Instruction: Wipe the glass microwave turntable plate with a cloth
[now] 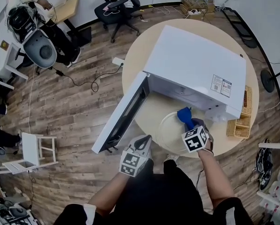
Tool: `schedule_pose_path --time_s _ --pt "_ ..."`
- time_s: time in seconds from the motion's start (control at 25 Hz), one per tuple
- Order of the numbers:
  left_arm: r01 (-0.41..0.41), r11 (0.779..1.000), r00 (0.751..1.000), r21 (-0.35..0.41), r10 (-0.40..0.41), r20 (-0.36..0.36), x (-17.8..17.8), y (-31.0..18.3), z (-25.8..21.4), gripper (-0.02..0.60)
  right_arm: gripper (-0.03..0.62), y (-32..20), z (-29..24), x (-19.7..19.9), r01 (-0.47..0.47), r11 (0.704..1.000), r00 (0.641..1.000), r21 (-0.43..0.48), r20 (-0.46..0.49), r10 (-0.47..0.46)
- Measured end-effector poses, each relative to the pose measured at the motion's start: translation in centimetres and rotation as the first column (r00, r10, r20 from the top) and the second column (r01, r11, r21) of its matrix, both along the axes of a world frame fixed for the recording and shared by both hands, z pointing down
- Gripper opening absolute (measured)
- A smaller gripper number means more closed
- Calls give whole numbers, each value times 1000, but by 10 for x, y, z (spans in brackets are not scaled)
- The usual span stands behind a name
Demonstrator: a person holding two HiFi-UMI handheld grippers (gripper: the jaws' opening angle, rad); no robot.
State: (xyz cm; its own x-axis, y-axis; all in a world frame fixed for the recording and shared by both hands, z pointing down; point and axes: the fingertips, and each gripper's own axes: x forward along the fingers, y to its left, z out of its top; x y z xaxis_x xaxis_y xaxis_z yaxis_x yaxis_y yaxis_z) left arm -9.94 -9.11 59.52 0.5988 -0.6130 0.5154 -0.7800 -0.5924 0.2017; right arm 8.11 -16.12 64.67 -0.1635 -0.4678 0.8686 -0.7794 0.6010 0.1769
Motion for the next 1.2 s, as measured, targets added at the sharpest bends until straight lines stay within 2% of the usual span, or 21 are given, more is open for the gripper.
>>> schedule_pose_path --time_s 0.32,0.56,0.68,0.8,1.2 --pt "15 1000 1000 -8 -14 12 -7 2 6 6 104 59 5 -64 92 992 990 -85 111 -83" --pt "21 1000 1000 -20 -21 23 -15 9 10 6 104 93 16 -96 150 976 984 -156 116 -132" --pt "25 999 999 -24 -24 33 -19 13 12 6 104 106 24 -109 208 962 976 -174 100 -193" --pt "23 999 999 -33 -22 36 -21 17 15 6 104 114 31 -114 237 953 971 -187 78 -226" --pt "2 999 999 -32 0 43 -18 15 15 6 106 107 41 -89 181 963 984 -200 41 -176"
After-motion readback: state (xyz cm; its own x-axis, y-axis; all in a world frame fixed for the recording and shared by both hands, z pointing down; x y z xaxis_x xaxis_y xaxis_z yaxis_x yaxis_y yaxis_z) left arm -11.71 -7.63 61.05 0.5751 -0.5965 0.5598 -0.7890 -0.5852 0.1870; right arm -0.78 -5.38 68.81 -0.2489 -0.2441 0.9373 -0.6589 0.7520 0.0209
